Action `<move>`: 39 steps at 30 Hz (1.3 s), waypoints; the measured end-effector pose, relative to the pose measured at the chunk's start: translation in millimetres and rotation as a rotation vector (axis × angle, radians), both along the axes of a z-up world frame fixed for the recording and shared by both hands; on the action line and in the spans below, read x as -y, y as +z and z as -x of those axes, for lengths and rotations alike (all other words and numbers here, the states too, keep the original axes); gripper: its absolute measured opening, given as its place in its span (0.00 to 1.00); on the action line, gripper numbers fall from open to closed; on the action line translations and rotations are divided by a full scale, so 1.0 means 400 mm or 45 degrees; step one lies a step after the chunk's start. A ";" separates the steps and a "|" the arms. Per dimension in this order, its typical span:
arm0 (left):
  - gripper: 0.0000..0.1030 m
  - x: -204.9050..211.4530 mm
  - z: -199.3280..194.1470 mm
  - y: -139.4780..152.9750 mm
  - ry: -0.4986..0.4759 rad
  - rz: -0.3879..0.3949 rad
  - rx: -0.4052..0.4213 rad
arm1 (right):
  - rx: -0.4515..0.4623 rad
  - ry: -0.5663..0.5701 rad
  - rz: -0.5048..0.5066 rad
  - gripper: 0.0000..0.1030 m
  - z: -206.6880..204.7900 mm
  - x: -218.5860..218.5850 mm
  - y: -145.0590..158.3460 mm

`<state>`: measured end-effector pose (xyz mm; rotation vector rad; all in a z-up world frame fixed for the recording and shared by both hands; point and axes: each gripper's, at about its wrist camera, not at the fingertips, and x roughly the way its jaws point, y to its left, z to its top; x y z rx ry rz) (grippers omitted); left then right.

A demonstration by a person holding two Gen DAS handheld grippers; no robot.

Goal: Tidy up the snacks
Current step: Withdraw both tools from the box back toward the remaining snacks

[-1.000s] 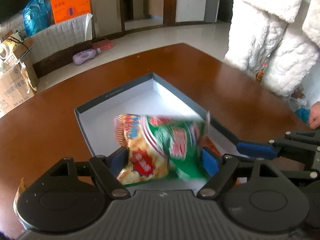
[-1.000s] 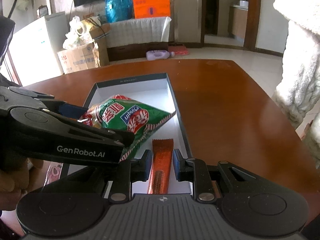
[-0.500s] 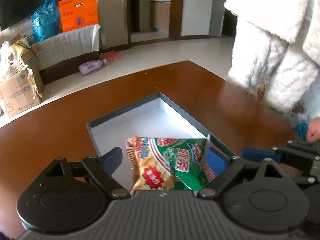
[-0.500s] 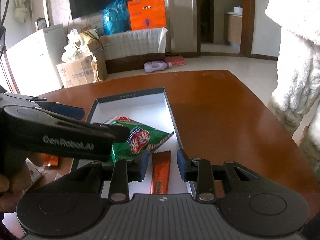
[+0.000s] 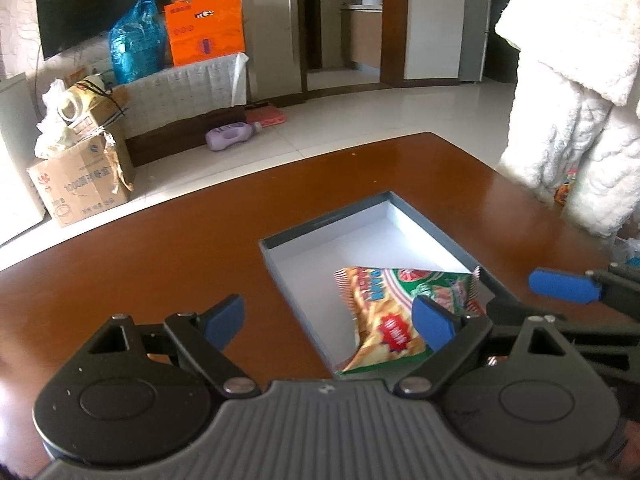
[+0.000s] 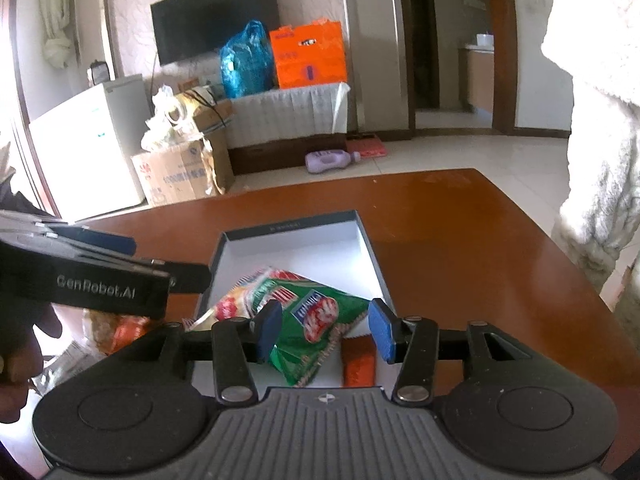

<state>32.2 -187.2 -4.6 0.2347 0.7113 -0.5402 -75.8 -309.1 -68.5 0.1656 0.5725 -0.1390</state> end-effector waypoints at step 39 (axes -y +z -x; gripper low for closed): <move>0.89 -0.388 0.082 -0.059 0.284 -0.063 -0.044 | 0.000 0.339 0.025 0.49 -0.045 -0.264 0.029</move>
